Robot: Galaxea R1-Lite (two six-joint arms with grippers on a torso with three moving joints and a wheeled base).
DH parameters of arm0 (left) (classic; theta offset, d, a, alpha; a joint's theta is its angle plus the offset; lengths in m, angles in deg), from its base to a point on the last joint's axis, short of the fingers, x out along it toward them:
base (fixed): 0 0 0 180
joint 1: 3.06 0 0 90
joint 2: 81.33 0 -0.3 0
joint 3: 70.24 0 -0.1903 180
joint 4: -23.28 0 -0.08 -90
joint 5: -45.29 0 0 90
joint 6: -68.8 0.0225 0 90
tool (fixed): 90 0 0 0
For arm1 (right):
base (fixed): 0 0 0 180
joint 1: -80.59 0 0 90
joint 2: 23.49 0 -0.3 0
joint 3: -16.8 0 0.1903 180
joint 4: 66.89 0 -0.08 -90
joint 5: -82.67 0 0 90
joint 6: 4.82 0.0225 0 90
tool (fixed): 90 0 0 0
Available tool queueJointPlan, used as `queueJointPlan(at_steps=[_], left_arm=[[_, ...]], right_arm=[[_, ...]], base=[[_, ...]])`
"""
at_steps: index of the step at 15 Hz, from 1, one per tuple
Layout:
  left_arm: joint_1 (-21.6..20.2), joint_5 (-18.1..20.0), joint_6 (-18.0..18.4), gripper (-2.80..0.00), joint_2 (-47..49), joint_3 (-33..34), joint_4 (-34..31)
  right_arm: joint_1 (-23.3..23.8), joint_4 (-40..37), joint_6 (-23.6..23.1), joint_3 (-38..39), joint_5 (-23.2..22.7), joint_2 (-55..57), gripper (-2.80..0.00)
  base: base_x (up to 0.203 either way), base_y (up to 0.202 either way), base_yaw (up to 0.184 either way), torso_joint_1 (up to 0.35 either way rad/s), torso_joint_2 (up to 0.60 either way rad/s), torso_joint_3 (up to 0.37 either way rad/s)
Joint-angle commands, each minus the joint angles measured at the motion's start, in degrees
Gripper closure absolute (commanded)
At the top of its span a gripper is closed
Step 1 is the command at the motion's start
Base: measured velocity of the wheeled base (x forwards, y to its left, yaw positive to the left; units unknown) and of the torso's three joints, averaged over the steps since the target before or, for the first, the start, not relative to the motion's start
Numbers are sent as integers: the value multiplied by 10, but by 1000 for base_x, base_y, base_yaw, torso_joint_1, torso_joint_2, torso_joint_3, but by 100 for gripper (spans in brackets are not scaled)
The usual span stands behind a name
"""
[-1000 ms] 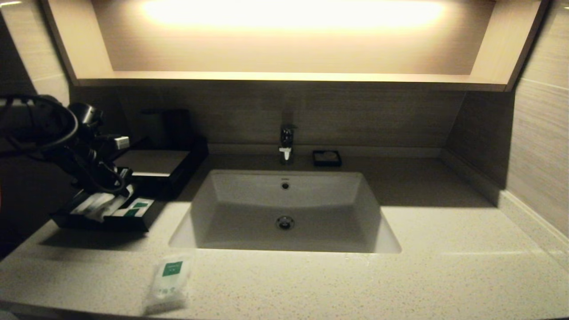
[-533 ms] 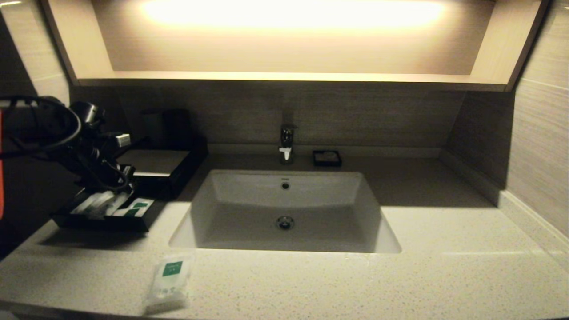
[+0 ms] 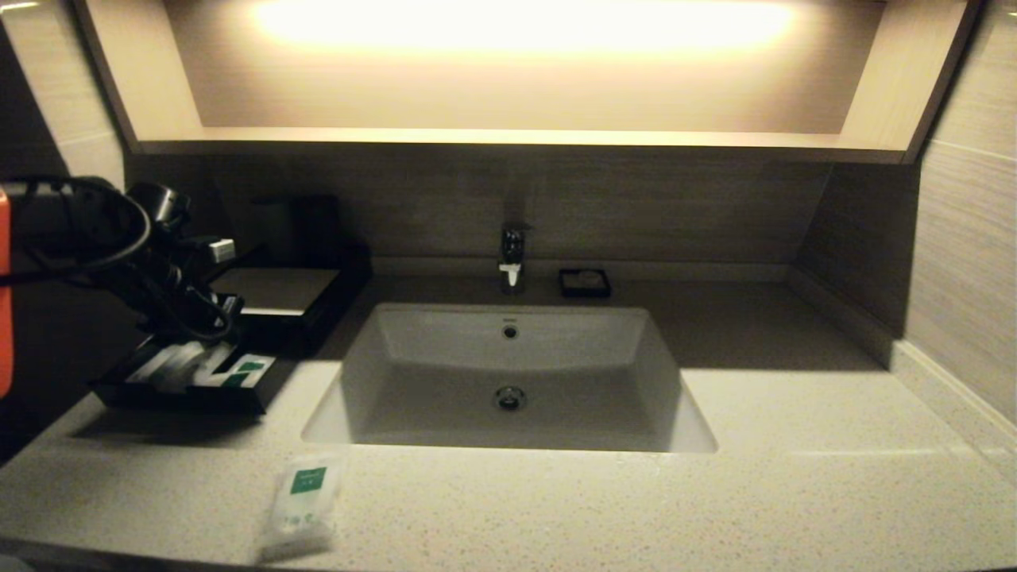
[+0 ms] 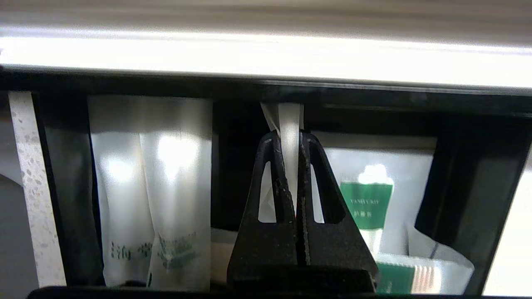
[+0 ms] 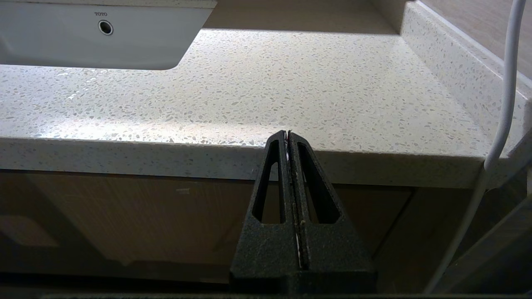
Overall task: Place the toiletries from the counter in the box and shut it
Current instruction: Place the bathroom toiletry into the drawer
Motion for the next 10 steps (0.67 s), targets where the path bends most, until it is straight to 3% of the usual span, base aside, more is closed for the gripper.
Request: queueJointPlan(at_steps=[1, 10], left_arm=[[-2, -1, 1, 0, 3, 0, -1], [-20, -7, 5, 0, 1, 0, 13]], right_arm=[[0, 0, 0, 1, 0, 0, 0], [0, 0, 0, 1, 0, 0, 0]], base=[[0, 0, 0, 0, 0, 0], [0, 0, 0, 0, 0, 0]])
